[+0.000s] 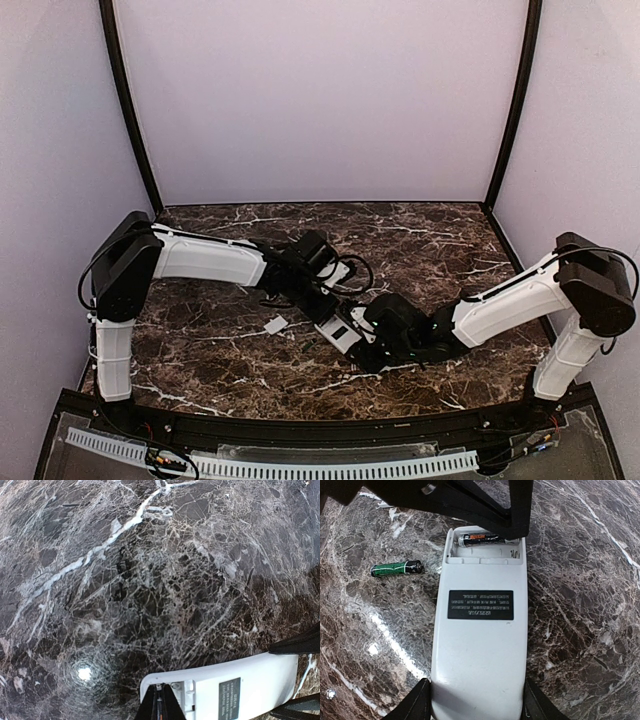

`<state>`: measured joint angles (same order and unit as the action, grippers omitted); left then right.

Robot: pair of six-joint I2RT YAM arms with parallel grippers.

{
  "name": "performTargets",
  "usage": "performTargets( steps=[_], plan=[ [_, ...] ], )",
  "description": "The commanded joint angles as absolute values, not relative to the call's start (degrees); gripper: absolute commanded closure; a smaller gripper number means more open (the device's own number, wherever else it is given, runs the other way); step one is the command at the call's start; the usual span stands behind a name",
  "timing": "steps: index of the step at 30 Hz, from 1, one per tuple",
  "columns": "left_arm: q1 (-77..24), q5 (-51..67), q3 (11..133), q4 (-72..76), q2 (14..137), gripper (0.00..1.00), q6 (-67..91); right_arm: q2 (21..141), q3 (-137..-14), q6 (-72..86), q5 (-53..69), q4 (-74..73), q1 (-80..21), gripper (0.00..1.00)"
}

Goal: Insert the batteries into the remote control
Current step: Load the battery into the battery compartment.

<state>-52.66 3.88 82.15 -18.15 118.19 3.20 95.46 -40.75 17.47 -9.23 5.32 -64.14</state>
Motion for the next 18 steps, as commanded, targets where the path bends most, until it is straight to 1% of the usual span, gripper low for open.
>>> performTargets(
  steps=[1, 18],
  plan=[
    [-52.87, 2.15, 80.58, -26.27, 121.99, 0.95, 1.94, 96.37, -38.37, 16.26, -7.93, -2.68, -64.87, 1.0],
    [-52.83, 1.7, 77.39, -29.35, 121.52, 0.95, 2.11, 95.51, -37.77, 17.76, -9.97, -3.32, -64.63, 1.0]
  ],
)
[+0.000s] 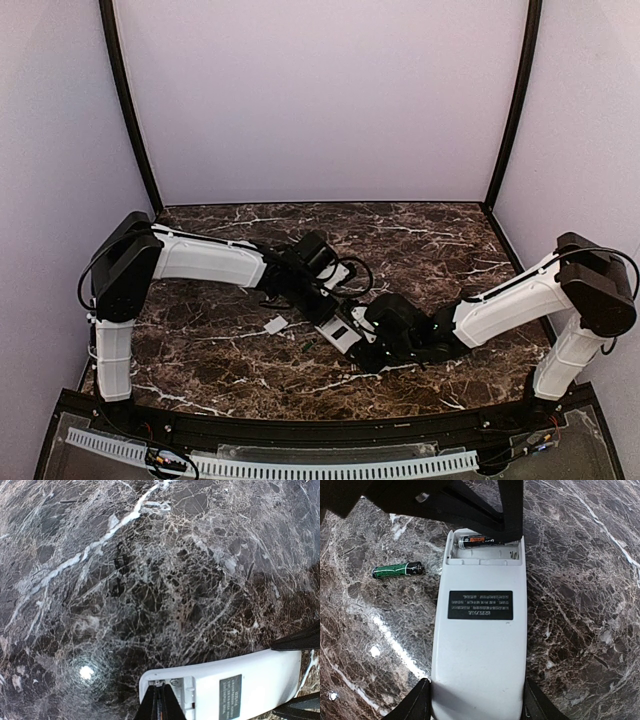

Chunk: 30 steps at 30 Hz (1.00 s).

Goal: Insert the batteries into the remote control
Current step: Load the battery into the battery compartment.

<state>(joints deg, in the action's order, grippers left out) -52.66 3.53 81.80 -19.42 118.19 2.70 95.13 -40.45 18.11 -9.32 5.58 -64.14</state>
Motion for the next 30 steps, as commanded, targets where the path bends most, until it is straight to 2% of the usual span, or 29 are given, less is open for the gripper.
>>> performTargets(
  steps=[1, 14, 23, 30],
  plan=[
    [-52.8, 1.68, 77.23, -29.4, 121.3, 0.94, 2.04, 95.53, -37.71, 17.82, -9.99, -3.34, -64.61, 1.0],
    [-52.05, 3.43, 76.22, -25.85, 117.87, 0.93, 3.71, 95.53, -37.59, 17.14, -9.05, -3.21, -64.5, 1.0],
    [-51.94, 5.49, 82.44, -21.99, 117.1, 0.88, 3.89, 96.32, -38.06, 16.35, -8.11, -3.32, -64.73, 1.0],
    [-51.88, 2.6, 84.46, -21.6, 117.28, 0.86, 5.39, 96.99, -38.9, 17.14, -8.72, -4.16, -64.69, 1.0]
  ],
)
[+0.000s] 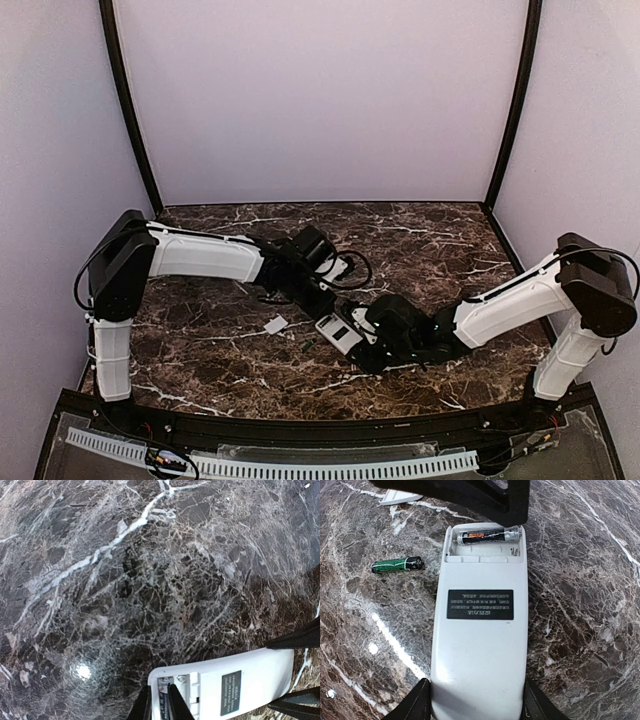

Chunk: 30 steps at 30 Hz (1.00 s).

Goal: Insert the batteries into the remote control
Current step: Load the battery into the battery compartment.

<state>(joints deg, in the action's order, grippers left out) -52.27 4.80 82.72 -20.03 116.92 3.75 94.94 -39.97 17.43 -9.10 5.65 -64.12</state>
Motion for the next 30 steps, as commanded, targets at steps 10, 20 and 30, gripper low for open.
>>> performTargets(
  steps=[10, 20, 30],
  plan=[
    [-48.89, 5.48, 77.86, -19.08, 113.57, 0.61, 18.69, 96.76, -39.67, 17.19, -10.59, -5.2, -64.87, 1.0],
    [-48.51, 9.45, 72.55, -12.59, 111.53, 0.54, 32.7, 97.66, -40.19, 18.76, -12.34, -5.4, -65.07, 1.0],
    [-48.53, 15.63, 70.68, -4.77, 111.1, 0.4, 35.71, 97.81, -40.12, 18.37, -14.3, -5.58, -65.5, 1.0]
  ],
)
